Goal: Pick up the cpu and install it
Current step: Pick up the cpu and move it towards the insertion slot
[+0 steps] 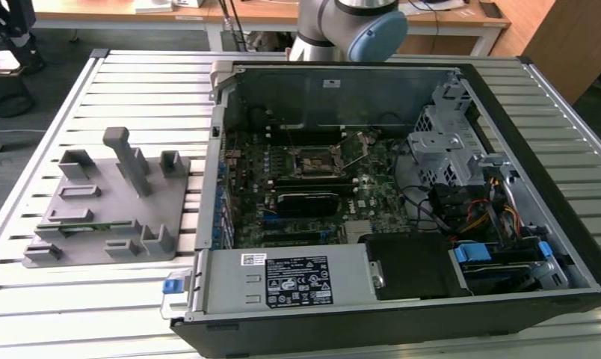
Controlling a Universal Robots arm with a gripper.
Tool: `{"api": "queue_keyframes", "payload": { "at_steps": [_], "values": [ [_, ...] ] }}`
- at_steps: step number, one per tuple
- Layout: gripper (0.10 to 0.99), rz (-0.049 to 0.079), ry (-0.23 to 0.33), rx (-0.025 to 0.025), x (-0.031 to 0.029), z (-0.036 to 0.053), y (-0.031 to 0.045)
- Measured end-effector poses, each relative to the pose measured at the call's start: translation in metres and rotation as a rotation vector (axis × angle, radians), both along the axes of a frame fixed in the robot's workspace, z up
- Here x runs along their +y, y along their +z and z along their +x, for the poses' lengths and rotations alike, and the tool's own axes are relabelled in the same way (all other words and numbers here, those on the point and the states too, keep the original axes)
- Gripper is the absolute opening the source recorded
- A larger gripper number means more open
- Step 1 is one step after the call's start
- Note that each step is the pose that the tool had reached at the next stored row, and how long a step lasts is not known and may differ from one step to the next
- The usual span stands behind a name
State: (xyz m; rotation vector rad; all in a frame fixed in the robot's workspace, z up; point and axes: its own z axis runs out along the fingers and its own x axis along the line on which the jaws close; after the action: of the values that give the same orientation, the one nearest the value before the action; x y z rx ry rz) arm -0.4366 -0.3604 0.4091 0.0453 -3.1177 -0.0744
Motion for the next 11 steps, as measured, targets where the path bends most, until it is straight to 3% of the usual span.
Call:
{"api": "queue_keyframes", "payload": {
  "at_steps": [11],
  "values": [
    [0.525, 0.000, 0.000, 0.0023, 0.0022, 0.0416, 0.0000]
  ]
}}
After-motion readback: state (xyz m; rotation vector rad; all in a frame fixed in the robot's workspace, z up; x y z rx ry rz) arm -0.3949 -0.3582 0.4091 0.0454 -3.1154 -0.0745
